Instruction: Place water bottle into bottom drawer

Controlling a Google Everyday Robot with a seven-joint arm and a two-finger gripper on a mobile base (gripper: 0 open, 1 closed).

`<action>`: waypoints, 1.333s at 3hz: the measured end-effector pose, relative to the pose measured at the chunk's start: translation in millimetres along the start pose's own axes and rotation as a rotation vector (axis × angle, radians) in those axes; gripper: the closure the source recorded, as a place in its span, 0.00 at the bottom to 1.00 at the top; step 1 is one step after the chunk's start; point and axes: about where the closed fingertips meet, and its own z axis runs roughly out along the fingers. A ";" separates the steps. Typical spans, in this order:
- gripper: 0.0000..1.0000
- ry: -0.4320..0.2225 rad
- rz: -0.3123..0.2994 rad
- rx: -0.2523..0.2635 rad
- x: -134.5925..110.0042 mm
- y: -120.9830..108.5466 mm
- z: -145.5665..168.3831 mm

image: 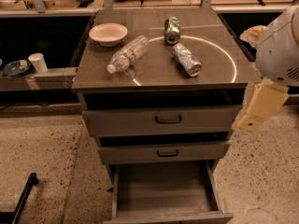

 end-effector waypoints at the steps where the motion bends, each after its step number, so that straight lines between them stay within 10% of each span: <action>1: 0.00 0.000 -0.001 0.001 -0.3 -0.1 -0.2; 4: 0.00 -0.039 -0.415 0.060 -37.8 -12.1 41.5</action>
Offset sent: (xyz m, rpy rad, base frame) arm 0.0602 0.0418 -0.0330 -0.2526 -0.1527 0.3476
